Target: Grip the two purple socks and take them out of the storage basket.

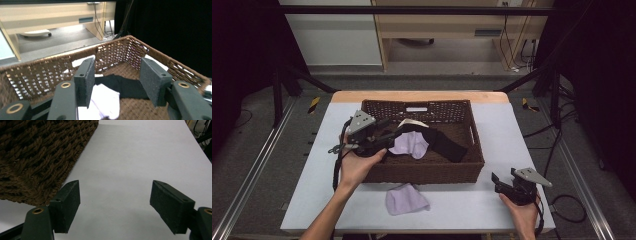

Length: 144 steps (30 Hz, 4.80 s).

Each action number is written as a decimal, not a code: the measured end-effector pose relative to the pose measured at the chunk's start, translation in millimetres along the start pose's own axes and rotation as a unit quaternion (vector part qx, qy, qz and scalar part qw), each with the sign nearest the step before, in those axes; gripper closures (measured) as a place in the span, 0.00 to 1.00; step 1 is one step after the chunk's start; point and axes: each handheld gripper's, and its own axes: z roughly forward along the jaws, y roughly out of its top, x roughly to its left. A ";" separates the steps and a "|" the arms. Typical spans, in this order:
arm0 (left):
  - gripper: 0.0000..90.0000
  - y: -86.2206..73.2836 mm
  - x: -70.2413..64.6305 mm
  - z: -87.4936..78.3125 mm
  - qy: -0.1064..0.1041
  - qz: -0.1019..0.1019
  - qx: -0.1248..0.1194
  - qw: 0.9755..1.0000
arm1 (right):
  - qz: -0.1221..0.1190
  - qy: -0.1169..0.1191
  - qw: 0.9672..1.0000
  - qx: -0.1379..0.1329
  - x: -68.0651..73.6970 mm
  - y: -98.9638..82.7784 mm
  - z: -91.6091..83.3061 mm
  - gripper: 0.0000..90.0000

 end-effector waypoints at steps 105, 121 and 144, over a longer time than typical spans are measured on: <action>0.96 0.0 21.6 75.6 0.005 -0.001 0.081 0.997 | 0.000 0.002 1.000 -0.002 -0.2 -0.1 -0.5 0.30; 0.96 8.2 3.5 16.0 -0.026 0.019 0.004 0.999 | -0.001 0.002 1.000 -0.001 -0.2 -0.1 -0.2 0.30; 0.96 1.1 -21.4 -58.3 -0.084 0.037 -0.060 0.994 | -0.002 -0.001 1.000 0.001 0.7 0.1 0.0 0.31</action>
